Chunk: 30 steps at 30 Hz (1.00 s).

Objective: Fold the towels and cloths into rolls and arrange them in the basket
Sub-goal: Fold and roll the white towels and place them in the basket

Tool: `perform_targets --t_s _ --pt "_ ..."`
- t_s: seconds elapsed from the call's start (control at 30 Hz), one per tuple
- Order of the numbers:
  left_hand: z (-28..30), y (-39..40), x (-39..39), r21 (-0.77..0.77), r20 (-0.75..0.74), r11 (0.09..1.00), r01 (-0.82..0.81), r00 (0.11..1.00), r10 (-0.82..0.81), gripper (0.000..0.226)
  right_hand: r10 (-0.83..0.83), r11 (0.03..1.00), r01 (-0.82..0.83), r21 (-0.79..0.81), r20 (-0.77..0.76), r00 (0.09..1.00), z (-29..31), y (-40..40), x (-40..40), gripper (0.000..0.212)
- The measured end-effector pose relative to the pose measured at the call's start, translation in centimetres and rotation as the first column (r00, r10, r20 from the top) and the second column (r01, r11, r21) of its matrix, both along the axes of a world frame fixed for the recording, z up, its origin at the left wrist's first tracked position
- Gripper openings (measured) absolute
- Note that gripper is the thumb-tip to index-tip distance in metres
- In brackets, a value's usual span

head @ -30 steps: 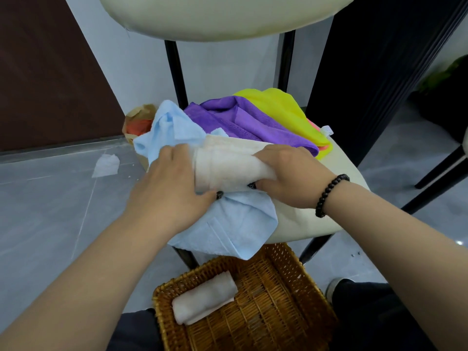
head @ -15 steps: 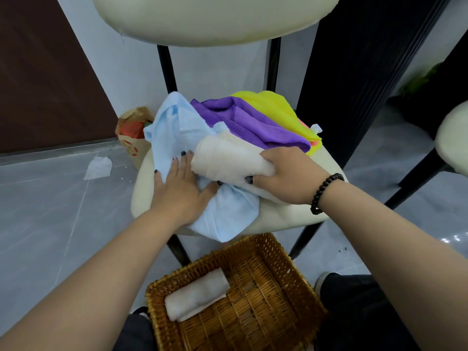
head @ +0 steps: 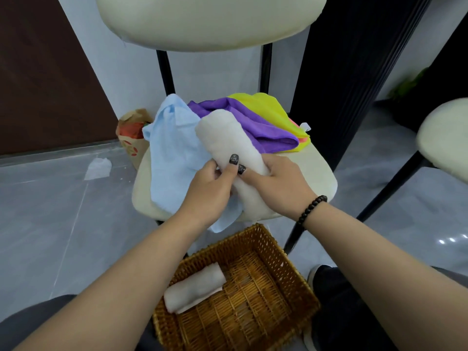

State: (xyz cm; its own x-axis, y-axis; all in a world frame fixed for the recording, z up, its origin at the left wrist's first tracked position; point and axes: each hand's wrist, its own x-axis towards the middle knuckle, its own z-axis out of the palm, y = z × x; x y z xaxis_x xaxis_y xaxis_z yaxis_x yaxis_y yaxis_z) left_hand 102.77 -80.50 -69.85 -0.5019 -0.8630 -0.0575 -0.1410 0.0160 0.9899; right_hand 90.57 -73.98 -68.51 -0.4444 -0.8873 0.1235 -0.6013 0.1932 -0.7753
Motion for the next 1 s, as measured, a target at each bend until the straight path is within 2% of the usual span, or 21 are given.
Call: perform_targets --t_s 0.13,0.27,0.4,0.47,0.53,0.6,0.67,0.73,0.8,0.9,1.0 --pt "0.7 0.7 0.4 0.160 -0.235 0.980 0.115 0.969 -0.075 0.054 0.116 0.990 -0.100 -0.100 0.170 0.979 0.5 1.7 1.2 0.028" --pt "1.8 1.1 1.1 0.226 -0.365 0.953 0.202 0.925 -0.109 0.049 0.241 0.961 -0.234 -0.147 0.031 0.970 0.4 2.7 1.8 0.028" --pt "2.6 1.1 1.5 0.276 -0.401 0.946 0.168 0.915 -0.045 0.046 0.325 0.942 -0.321 -0.096 0.025 0.945 0.8 3.1 1.6 0.031" --pt "2.8 0.8 1.6 0.311 -0.417 0.941 0.133 0.909 0.009 0.046 0.371 0.927 -0.368 -0.066 0.040 0.928 1.2 3.2 1.1 0.024" --pt "2.8 0.5 1.7 0.314 -0.444 0.942 0.116 0.895 0.037 0.035 0.302 0.947 -0.294 -0.127 0.051 0.952 1.7 3.0 0.8 0.017" --pt "2.8 0.1 1.8 0.277 -0.466 0.957 0.091 0.883 0.051 0.016 0.137 0.971 -0.110 -0.215 0.117 0.984 2.0 2.6 0.1 0.020" --pt "2.8 0.1 1.9 0.239 -0.488 0.969 0.070 0.871 0.057 0.020 0.026 0.979 0.019 -0.204 0.218 0.976 2.3 1.9 -0.7 0.017" --pt "2.9 -0.1 1.9 0.258 -0.512 0.963 0.078 0.856 0.068 0.022 -0.028 0.988 0.072 -0.137 0.302 0.953 2.3 1.3 -1.2 0.013" --pt "2.9 -0.4 1.9 0.314 -0.537 0.944 0.101 0.839 0.089 0.019 -0.038 0.993 0.077 -0.087 0.380 0.924 2.1 0.5 -1.5 0.018" --pt "2.8 -0.6 2.0 0.390 -0.559 0.911 0.136 0.821 0.117 0.042 -0.027 0.995 0.071 -0.063 0.530 0.848 1.6 -0.5 -1.2 0.039" --pt "2.8 -0.5 2.0 0.412 -0.572 0.897 0.161 0.812 0.117 0.047 0.033 0.999 0.004 -0.045 0.788 0.615 1.9 -1.2 -1.0 0.053"
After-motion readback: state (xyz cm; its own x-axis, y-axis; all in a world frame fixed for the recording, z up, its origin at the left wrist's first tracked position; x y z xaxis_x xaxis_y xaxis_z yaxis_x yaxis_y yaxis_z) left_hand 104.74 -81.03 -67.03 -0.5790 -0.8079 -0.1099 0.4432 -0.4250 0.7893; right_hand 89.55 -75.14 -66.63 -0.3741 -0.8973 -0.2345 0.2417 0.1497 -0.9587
